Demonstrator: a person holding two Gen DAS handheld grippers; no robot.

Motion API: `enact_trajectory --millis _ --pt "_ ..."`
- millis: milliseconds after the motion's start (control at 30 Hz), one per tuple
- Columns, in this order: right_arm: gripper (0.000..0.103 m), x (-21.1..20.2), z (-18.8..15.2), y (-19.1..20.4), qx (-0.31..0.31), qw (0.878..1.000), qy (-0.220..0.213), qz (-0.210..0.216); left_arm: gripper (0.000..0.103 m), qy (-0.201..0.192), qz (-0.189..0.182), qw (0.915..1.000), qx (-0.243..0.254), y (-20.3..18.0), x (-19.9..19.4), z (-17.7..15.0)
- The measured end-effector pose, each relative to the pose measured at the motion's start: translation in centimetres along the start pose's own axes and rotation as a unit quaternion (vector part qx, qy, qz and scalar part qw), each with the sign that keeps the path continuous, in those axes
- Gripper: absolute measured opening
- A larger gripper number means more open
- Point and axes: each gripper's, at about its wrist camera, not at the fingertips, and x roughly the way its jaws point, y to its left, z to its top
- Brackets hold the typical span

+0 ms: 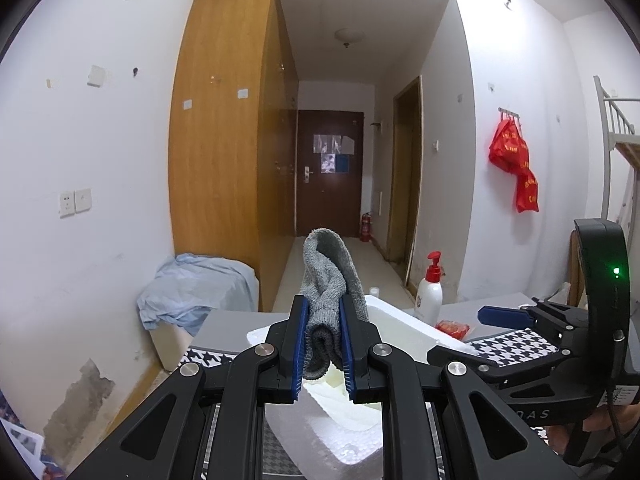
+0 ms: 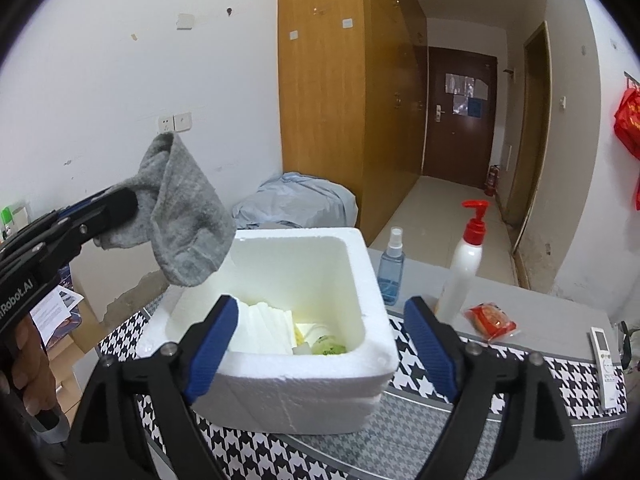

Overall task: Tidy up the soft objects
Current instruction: 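Lower the white roll into the foam box and open the right tool, then lower the grey sock into the foam box and open the left tool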

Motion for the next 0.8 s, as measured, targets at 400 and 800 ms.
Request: enact_trajectory --millis 400,800 --pt "0.102 -0.8 -0.2 -1.3 0.017 1.0 -0.003 -0.014 0.017 0.014 -0.003 0.9999 0.004 -0.2 1.3 0.1" --pt "0.102 -2.2 -1.0 -2.9 0.024 0.999 -0.01 -0.032 0.017 0.027 -0.014 0.9995 0.012 -1.2 3.3 0.0"
